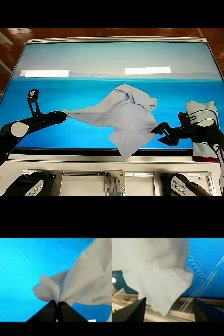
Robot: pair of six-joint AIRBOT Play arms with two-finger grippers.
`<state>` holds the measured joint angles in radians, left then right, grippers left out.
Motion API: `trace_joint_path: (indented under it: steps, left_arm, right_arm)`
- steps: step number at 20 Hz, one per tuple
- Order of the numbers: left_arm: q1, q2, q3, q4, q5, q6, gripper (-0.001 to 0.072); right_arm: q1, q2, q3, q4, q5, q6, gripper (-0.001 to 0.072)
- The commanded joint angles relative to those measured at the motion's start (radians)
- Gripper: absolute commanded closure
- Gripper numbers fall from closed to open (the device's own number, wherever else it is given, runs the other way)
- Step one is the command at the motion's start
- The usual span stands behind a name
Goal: Fold the shirts.
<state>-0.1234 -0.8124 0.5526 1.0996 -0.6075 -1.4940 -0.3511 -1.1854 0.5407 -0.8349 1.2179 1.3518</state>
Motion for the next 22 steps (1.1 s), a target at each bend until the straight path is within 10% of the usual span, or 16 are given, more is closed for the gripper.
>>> trace_joint_path:
  steps: [1, 7, 8, 10, 12, 18, 22]
  left_arm:
    - [0.0, 0.0, 0.002, 0.003, -0.004, 0.021, 0.0666]
    - [0.001, 0.0, 0.004, 0.003, 0.001, 0.021, 0.0666]
    - [0.001, 0.0, 0.004, 0.003, 0.001, 0.02, 0.0666]
    - [0.001, 0.0, 0.004, 0.003, 0.001, 0.02, 0.0666]
    - [0.001, 0.0, 0.004, 0.003, 0.001, 0.02, 0.0666]
    - [0.0, 0.078, 0.317, 0.205, -0.125, 0.007, 0.0669]
    - [-0.006, 0.143, 0.845, 0.269, -0.163, 0.005, 0.0668]
  right_arm:
    - [0.116, -0.04, -0.024, 0.01, -0.106, 0.036, 0.0022]
    - [0.225, -0.081, -0.024, 0.068, -0.307, 0.104, 0.0023]
    - [0.233, -0.081, -0.024, 0.098, -0.341, 0.103, 0.0096]
    - [0.234, -0.081, -0.024, 0.15, -0.378, 0.103, 0.0503]
    - [0.233, -0.081, -0.019, 0.183, -0.382, 0.074, 0.0646]
    - [0.233, 0.072, 0.309, 0.214, -0.027, -0.337, 0.0647]
    - [0.234, 0.32, 0.813, 0.098, 0.012, -0.29, 0.0647]
